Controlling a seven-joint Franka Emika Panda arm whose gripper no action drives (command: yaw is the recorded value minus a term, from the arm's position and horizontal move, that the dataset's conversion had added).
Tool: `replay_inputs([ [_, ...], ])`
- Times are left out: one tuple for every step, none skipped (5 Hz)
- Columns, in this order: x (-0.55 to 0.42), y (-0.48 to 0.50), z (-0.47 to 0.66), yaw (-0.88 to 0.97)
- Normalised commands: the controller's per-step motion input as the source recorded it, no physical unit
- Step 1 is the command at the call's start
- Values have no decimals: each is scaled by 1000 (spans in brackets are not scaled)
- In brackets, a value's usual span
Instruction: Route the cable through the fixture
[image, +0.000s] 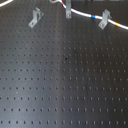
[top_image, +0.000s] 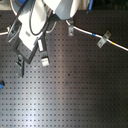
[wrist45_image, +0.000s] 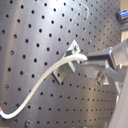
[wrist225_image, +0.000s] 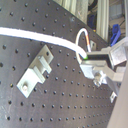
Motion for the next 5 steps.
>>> replay_inputs([
  [275, 480, 188, 0],
  [380, 593, 252, 60],
  [259, 475, 281, 217],
  [-98, 395, 258, 300],
  [-428, 360, 63, 314],
])
